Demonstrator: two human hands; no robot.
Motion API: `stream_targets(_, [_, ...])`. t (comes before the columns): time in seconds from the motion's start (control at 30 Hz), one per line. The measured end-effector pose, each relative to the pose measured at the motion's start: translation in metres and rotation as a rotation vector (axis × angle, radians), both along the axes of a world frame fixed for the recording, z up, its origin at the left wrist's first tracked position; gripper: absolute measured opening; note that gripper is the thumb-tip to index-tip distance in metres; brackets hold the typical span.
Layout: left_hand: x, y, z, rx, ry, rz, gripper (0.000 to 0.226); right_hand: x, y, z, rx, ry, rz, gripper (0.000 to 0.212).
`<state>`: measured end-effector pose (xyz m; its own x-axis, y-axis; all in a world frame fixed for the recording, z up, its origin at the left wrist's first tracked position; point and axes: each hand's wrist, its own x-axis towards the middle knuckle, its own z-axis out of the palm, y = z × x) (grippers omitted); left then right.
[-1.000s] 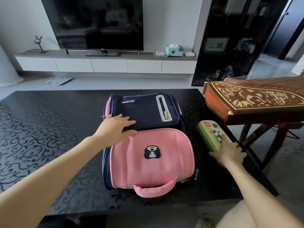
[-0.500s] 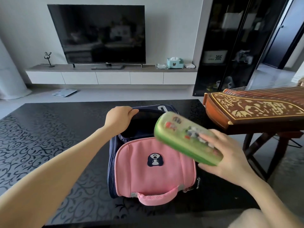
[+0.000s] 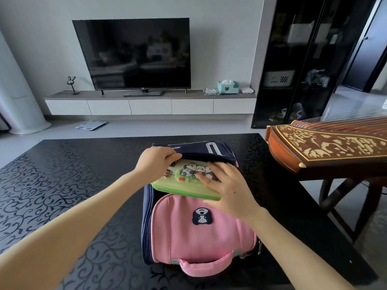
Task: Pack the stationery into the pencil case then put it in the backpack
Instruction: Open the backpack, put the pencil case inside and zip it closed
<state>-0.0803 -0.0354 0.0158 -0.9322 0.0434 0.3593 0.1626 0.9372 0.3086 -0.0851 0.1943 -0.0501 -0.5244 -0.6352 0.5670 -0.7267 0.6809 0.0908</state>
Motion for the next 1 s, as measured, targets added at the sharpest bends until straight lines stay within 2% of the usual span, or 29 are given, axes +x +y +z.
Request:
stream_targets(0.1, [0.003,-0.002,-0.001,-0.056,-0.088,-0.079,0.033,0.009,0.013,-0.016,-0.127,0.151,-0.056,0.050])
stream_targets(0.17, [0.003,0.002,-0.001,-0.119,-0.103,-0.141,0.025,0.017,0.022,-0.027,-0.248,0.149,-0.158,0.049])
stream_targets(0.27, [-0.004,0.020,0.000,-0.154,-0.126,-0.249,0.024,0.024,0.032,-0.037,-0.423,-0.029,-0.277,0.057])
stream_targets(0.37, [-0.022,0.044,-0.002,-0.178,-0.139,-0.326,0.031,0.027,0.031,-0.037,-0.569,-0.235,-0.266,0.063])
stream_targets(0.6, [-0.037,0.077,-0.005,-0.120,-0.173,-0.349,0.022,0.008,0.025,-0.033,-0.625,-0.334,-0.315,0.062])
stream_targets(0.7, [-0.029,0.077,-0.009,-0.109,-0.137,-0.331,0.021,-0.004,0.017,-0.027,-0.704,-0.418,-0.425,0.049])
stream_targets(0.83, [-0.024,0.076,-0.010,-0.085,-0.172,-0.332,0.021,-0.014,0.006,-0.016,-0.592,-0.412,-0.584,0.038])
stream_targets(0.93, [-0.022,0.072,-0.009,-0.120,-0.198,-0.387,0.035,-0.008,0.008,-0.015,-0.537,-0.308,-0.589,0.042])
stream_targets(1.0, [-0.016,0.059,-0.010,-0.271,-0.216,-0.359,0.058,-0.005,0.014,-0.017,-0.536,-0.193,-0.494,0.049])
